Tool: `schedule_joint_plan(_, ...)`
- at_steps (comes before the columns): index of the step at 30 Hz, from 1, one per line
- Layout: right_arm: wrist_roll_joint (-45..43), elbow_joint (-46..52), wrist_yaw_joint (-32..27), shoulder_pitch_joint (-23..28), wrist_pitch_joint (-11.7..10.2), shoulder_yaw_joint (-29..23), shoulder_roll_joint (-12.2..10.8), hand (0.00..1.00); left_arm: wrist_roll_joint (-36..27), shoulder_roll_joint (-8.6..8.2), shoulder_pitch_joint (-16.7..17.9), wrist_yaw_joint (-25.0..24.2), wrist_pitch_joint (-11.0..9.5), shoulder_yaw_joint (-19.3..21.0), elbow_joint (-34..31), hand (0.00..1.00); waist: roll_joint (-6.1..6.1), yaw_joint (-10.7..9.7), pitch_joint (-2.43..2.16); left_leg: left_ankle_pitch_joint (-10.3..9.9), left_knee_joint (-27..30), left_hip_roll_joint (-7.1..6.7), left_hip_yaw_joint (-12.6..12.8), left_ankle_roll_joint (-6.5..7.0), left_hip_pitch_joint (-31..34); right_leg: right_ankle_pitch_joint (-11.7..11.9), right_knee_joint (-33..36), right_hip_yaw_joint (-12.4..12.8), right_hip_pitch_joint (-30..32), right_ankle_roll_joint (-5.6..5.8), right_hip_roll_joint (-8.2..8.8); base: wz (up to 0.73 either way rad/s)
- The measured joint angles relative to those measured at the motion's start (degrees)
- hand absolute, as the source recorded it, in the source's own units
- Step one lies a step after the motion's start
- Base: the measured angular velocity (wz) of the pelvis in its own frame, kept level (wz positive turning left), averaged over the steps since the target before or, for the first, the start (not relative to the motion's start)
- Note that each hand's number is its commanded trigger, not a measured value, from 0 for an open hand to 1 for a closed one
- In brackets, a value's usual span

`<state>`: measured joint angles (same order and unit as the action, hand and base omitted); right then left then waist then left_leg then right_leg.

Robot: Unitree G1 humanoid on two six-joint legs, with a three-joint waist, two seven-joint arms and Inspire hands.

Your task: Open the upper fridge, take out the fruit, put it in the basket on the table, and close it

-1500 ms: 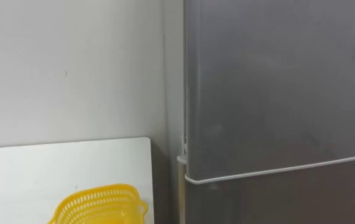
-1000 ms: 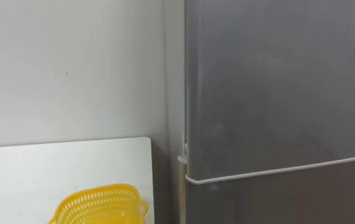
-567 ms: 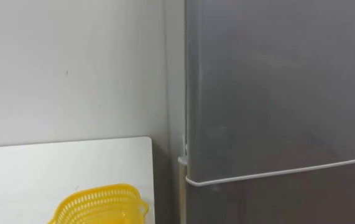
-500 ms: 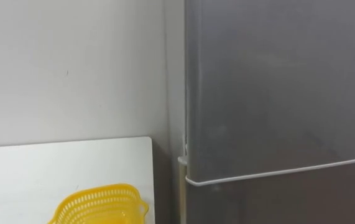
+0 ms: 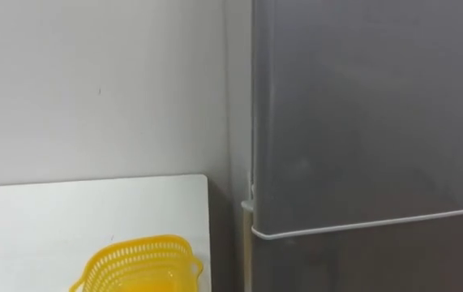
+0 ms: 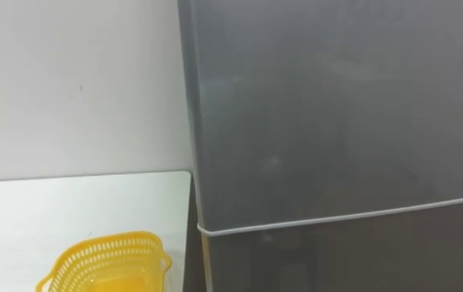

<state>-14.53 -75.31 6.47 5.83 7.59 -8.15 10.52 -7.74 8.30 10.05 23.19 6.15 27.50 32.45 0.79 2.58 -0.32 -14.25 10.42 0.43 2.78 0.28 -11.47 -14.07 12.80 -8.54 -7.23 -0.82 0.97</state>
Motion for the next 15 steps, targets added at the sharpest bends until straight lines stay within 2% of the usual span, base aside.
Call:
schedule_joint_plan(2, 0.00, 0.00, 0.01, -0.05, -0.11, 0.03, 0.14, 0.00, -1.68, 0.04, -0.06, 2.62, -0.63, 0.43, -5.69, 0.00, -0.11, 0.81, -0.08, 0.01, -0.01, 0.02, 0.20, 0.00, 0.39, 0.09, 0.11, 0.32, 0.77, -0.01, -0.06, -0.10)
schedule_joint_plan(6, 1.25, -0.02, -0.01, 0.01, -0.96, 0.10, 0.45, 0.00, -1.83, -0.11, 0.49, 8.64, -5.33, 0.53, -12.78, 0.00, -0.51, 1.66, -0.27, 0.02, -0.26, 0.00, 0.31, 0.00, 0.69, 0.21, 0.93, 0.48, 1.41, 0.03, -0.03, -0.08)
schedule_joint_plan(7, 1.24, -0.02, -0.01, 0.12, -1.28, 0.12, 0.45, 0.00, -1.83, -0.24, 0.59, 9.39, -5.96, 0.51, -13.27, 0.00, -0.49, 1.65, -0.27, 0.02, -0.26, -0.01, 0.27, 0.00, 0.71, 0.21, 0.95, 0.39, 1.27, 0.03, -0.02, 0.04)
schedule_joint_plan(10, 1.24, -0.03, -0.04, 0.85, -2.69, 0.64, 0.40, 0.00, -1.72, -1.76, 1.51, 13.71, -8.26, -0.14, -16.71, 0.00, -0.68, 1.77, -0.06, 0.01, -0.26, -0.10, -0.24, 0.00, 0.44, 0.24, 0.80, -0.41, 0.46, 0.08, 0.10, 0.13)
schedule_joint_plan(13, 1.28, -0.01, -0.09, 0.95, -3.26, 0.70, 0.39, 0.00, -1.70, -2.03, 2.59, 16.49, -10.22, -0.74, -20.33, 0.00, -0.96, 2.36, 0.08, 0.01, -0.25, -0.08, -0.82, 0.00, -0.07, 0.24, 0.26, -0.72, 0.00, 0.08, 0.07, 0.06)
schedule_joint_plan(15, 1.27, 0.00, 0.10, 0.98, -4.12, 0.57, 0.37, 0.00, -1.75, -2.02, 3.40, 17.70, -11.34, -0.59, -26.04, 0.00, -1.18, 2.46, 0.13, 0.01, -0.26, -0.11, -1.63, 0.00, 0.23, 0.25, -0.16, -1.02, 0.04, 0.09, 0.07, 0.17)
